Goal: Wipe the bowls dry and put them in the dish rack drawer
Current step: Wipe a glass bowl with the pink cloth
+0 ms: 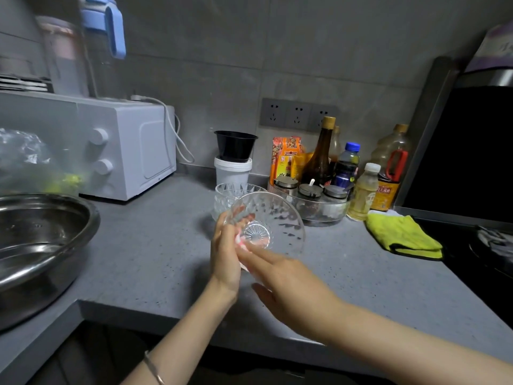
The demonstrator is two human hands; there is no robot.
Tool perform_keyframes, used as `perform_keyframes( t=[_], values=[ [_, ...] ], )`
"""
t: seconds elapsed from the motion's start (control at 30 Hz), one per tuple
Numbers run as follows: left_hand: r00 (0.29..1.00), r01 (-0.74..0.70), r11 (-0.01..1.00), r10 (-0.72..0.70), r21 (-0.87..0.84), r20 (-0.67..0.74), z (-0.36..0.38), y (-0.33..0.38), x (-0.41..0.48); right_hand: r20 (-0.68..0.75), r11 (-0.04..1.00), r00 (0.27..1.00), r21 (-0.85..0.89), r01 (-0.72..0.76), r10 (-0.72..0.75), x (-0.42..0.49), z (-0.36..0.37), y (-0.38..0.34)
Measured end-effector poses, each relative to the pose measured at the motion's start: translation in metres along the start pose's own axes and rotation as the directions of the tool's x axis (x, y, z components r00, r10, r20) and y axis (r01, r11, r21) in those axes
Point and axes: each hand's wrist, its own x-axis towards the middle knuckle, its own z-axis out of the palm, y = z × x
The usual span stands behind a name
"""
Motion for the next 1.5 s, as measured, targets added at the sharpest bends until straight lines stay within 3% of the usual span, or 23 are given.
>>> perform_keyframes(
  t=[0.07,0.13,0.23,0.3,0.37,0.47,0.53,0.6,0.7,0.8,0.87,0.97,1.03,1.1,1.17,1.23,1.3,1.4,1.5],
  values=[
    [0.999,0.011,1.000,-0.012,0.016,0.044,-0.008,0.006,0.002,-0.024,0.963,0.984,-0.209,0.169,-0.178,-0.004,-0.003,0.022],
    [0.990,0.047,0.996,-0.057,0.079,0.131,-0.017,0.012,0.005,0.046,0.821,0.956,-0.502,0.272,-0.289,-0.007,-0.014,0.046],
    [0.957,0.092,0.982,-0.132,0.163,0.259,-0.023,0.018,0.006,0.095,0.668,0.931,-0.671,0.321,-0.351,-0.007,-0.019,0.067],
    [0.952,0.074,0.982,-0.122,0.176,0.280,-0.023,0.018,0.005,0.015,0.700,0.937,-0.660,0.272,-0.350,-0.005,-0.012,0.061],
    [0.966,0.044,0.989,-0.078,0.140,0.246,-0.019,0.014,0.003,-0.098,0.796,0.951,-0.575,0.188,-0.295,-0.001,-0.004,0.045],
    [0.980,0.003,0.995,-0.023,0.103,0.196,-0.006,0.001,-0.004,-0.199,0.976,0.979,-0.219,0.010,-0.054,0.009,0.004,0.010],
    [0.988,-0.015,0.996,0.002,0.084,0.157,-0.003,-0.002,-0.004,-0.197,0.993,0.980,-0.116,-0.017,-0.006,0.007,0.012,0.001],
    [0.989,-0.026,0.995,0.012,0.098,0.148,-0.007,0.003,-0.001,-0.134,0.968,0.981,-0.226,0.108,-0.140,-0.003,0.013,0.015],
    [0.969,-0.001,0.979,-0.049,0.204,0.242,-0.021,0.013,0.005,0.027,0.785,0.933,-0.532,0.317,-0.359,-0.013,-0.002,0.052],
    [0.948,0.058,0.978,-0.117,0.202,0.296,-0.023,0.018,0.007,0.054,0.688,0.920,-0.647,0.328,-0.388,-0.007,-0.009,0.062],
    [0.958,0.038,0.988,-0.078,0.147,0.276,-0.020,0.019,0.006,-0.022,0.713,0.926,-0.646,0.274,-0.377,-0.003,-0.003,0.058],
    [0.974,-0.004,0.995,-0.019,0.101,0.225,-0.009,0.012,0.000,-0.190,0.887,0.960,-0.450,0.102,-0.206,0.003,0.008,0.038],
    [0.982,0.001,0.996,-0.019,0.095,0.189,-0.001,0.002,-0.004,-0.328,0.976,0.942,-0.219,-0.002,-0.071,0.008,0.012,0.021],
    [0.990,0.009,0.996,-0.022,0.087,0.142,0.001,-0.004,-0.004,-0.314,0.999,0.949,-0.042,-0.019,0.005,0.008,0.016,0.012],
    [0.991,-0.017,0.992,0.001,0.123,0.130,-0.004,0.000,0.000,-0.214,0.986,0.969,-0.134,0.097,-0.125,-0.002,0.016,0.019],
    [0.983,-0.040,0.983,0.007,0.178,0.184,-0.012,0.009,0.006,-0.097,0.872,0.941,-0.416,0.259,-0.326,-0.010,0.008,0.043],
    [0.967,-0.040,0.971,-0.022,0.234,0.256,-0.019,0.017,0.012,0.010,0.752,0.917,-0.569,0.334,-0.399,-0.011,-0.005,0.065],
    [0.947,-0.015,0.971,-0.063,0.238,0.314,-0.022,0.018,0.014,0.022,0.710,0.930,-0.640,0.295,-0.366,-0.007,-0.008,0.071],
    [0.963,-0.043,0.984,-0.006,0.175,0.270,-0.016,0.011,0.009,-0.118,0.795,0.946,-0.578,0.182,-0.303,-0.002,0.007,0.057]
  ],
)
